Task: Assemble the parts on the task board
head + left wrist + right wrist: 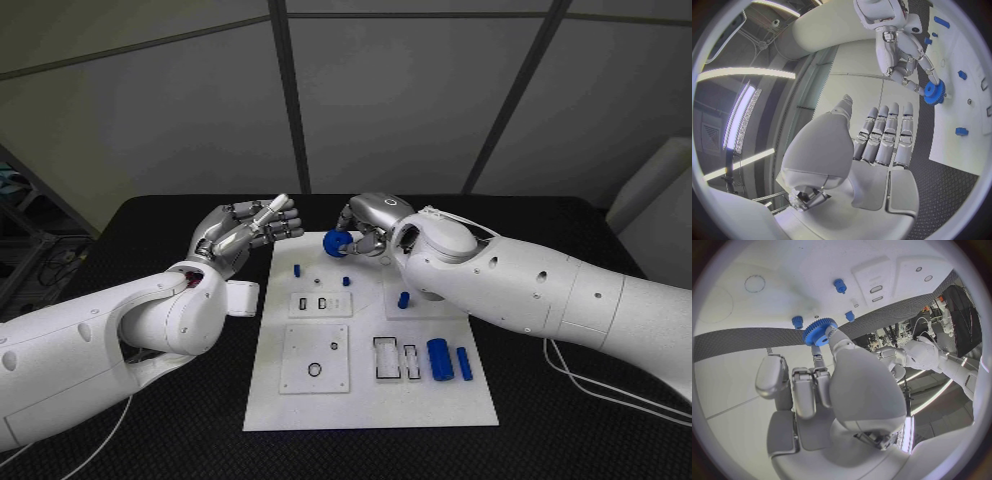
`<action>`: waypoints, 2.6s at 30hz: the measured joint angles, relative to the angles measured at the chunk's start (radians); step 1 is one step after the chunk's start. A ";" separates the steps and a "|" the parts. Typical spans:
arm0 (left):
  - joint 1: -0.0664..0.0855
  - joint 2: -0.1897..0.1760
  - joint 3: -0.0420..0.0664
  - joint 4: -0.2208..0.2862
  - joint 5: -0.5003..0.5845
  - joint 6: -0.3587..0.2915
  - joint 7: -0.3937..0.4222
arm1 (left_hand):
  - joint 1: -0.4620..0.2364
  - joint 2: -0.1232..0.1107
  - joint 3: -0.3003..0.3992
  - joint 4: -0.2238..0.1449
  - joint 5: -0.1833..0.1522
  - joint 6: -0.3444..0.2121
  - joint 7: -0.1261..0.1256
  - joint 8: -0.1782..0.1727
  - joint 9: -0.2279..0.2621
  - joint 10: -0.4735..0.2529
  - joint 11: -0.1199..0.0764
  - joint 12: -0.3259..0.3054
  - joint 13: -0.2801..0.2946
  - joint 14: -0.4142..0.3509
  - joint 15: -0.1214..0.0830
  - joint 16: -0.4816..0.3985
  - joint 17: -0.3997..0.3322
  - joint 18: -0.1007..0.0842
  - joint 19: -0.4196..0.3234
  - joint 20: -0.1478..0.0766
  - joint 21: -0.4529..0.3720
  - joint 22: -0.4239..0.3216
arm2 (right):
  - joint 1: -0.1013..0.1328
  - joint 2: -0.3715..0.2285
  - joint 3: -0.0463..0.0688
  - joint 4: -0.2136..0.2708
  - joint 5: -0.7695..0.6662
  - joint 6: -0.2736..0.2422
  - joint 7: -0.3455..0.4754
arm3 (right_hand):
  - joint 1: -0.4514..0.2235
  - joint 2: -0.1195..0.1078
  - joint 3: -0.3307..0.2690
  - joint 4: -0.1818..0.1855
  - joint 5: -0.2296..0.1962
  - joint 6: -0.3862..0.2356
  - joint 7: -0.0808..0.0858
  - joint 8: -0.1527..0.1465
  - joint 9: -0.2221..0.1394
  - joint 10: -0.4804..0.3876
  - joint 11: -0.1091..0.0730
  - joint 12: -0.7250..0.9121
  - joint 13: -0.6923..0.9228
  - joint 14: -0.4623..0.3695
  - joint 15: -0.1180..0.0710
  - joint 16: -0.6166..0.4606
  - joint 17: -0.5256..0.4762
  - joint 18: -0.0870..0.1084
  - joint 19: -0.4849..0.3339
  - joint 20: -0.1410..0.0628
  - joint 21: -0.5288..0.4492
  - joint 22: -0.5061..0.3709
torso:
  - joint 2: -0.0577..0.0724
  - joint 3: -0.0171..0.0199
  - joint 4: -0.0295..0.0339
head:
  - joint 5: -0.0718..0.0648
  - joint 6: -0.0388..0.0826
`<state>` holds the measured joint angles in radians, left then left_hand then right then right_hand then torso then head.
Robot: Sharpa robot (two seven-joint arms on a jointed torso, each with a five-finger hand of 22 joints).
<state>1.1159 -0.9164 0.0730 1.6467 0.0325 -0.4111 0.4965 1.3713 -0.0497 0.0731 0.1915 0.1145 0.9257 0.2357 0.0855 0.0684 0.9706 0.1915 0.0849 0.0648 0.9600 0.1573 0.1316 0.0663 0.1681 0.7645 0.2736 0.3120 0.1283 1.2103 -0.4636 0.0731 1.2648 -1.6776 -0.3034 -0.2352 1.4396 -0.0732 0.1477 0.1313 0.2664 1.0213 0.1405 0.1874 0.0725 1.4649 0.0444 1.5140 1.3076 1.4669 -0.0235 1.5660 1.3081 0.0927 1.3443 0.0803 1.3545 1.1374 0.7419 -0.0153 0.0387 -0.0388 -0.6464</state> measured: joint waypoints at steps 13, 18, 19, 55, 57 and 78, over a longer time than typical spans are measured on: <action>0.000 0.001 0.000 0.000 0.000 0.001 0.000 | 0.000 0.000 0.003 -0.003 0.000 0.000 0.000 0.000 0.000 0.000 0.000 0.000 0.000 0.000 0.000 0.000 0.000 0.000 0.000 0.000 0.000 0.000 | -0.007 0.027 -0.013 -0.045 -0.018 0.033 -0.007 | -0.009 -0.009 0.006 0.000 -0.008 0.004 0.003 -0.008 -0.003 0.000 0.000 0.000 0.000 0.000 0.000 0.000 0.000 0.000 0.000 0.000 0.000 0.000 | 0.000 0.0008 -0.0005 | 0.003 -0.003; 0.000 0.001 0.000 0.000 0.000 0.002 0.000 | 0.000 0.000 0.003 -0.003 0.000 0.000 0.000 0.000 0.000 0.000 0.000 0.000 0.000 0.000 0.000 0.000 0.000 0.000 0.000 0.000 0.000 0.000 | -0.008 0.037 -0.014 -0.056 -0.021 0.041 -0.009 | -0.016 -0.016 0.009 0.003 -0.008 0.004 0.003 -0.011 -0.003 0.000 0.000 -0.001 0.000 0.000 0.000 0.000 0.000 0.000 0.000 0.000 0.000 -0.001 | 0.000 0.0009 -0.0012 | 0.004 -0.005; 0.000 0.001 0.000 0.000 0.000 0.002 0.000 | 0.000 0.000 0.003 -0.003 0.000 0.000 0.000 0.000 0.000 0.000 0.000 0.000 0.000 0.000 0.000 0.000 0.000 0.000 0.000 0.000 0.000 0.000 | -0.008 0.039 -0.014 -0.058 -0.022 0.042 -0.009 | -0.020 -0.020 0.010 0.004 -0.008 0.005 0.003 -0.019 -0.003 0.000 0.000 -0.006 0.000 0.000 0.000 0.000 0.000 0.000 0.000 0.000 0.000 -0.002 | 0.000 0.0010 -0.0014 | 0.004 -0.005; 0.000 -0.003 0.000 0.000 -0.001 0.007 -0.005 | 0.000 0.000 0.000 -0.006 0.000 0.000 0.000 0.000 0.000 0.000 0.000 0.000 0.000 0.000 0.000 0.000 0.000 0.000 0.000 0.000 0.000 -0.001 | -0.013 -0.132 -0.014 0.056 0.085 -0.043 0.064 | -0.106 -0.061 0.019 0.049 -0.036 -0.082 0.021 -0.107 0.001 0.002 0.031 -0.036 0.000 0.000 0.025 0.000 -0.001 0.000 -0.004 0.025 0.000 -0.012 | -0.001 0.0021 -0.0052 | 0.004 -0.003; 0.000 -0.005 0.000 -0.001 -0.001 0.007 -0.005 | 0.000 0.000 0.000 -0.005 0.000 0.000 0.000 0.000 0.000 0.000 0.000 0.000 0.000 0.000 0.000 0.000 0.000 0.000 0.000 0.000 0.000 -0.001 | -0.013 -0.187 -0.014 0.080 0.132 -0.052 0.095 | -0.096 -0.062 0.026 0.042 -0.043 -0.076 0.015 -0.107 0.001 0.002 0.031 -0.036 0.000 0.000 0.025 0.000 -0.001 0.000 -0.006 0.027 0.000 -0.018 | -0.001 0.0021 -0.0073 | 0.003 -0.001; 0.000 0.003 0.000 -0.013 -0.001 0.014 -0.006 | 0.000 0.000 0.003 -0.008 0.000 0.004 -0.004 -0.004 0.000 0.004 -0.004 0.000 0.000 0.016 -0.002 0.000 0.000 0.000 0.004 -0.004 0.000 -0.002 | -0.012 -0.405 -0.014 0.021 0.469 0.036 0.287 | -0.045 -0.082 -0.004 -0.009 -0.003 -0.084 0.015 -0.115 -0.003 0.002 0.031 -0.048 0.000 0.000 0.025 0.000 -0.001 0.000 -0.013 0.023 -0.008 -0.033 | 0.000 0.0105 -0.0271 | -0.023 0.011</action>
<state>1.1160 -0.9130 0.0729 1.6332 0.0319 -0.3975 0.4901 1.3713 -0.0497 0.0757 0.1833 0.1145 0.9293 0.2320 0.0814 0.0683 0.9743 0.1878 0.0849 0.0648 0.9762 0.1556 0.1316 0.0663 0.1682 0.7683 0.2698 0.3120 0.1266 1.1983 -0.8686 0.0587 1.2854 -1.2085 -0.2676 0.0513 1.3950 -0.1549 0.1441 0.1223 0.2635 0.9374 0.1558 0.0723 0.0698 1.4667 0.0751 1.4661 1.3075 1.4667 0.0019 1.5659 1.3074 0.0930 1.3310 0.1034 1.3464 1.1042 0.7418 -0.0048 0.0116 -0.0617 -0.6356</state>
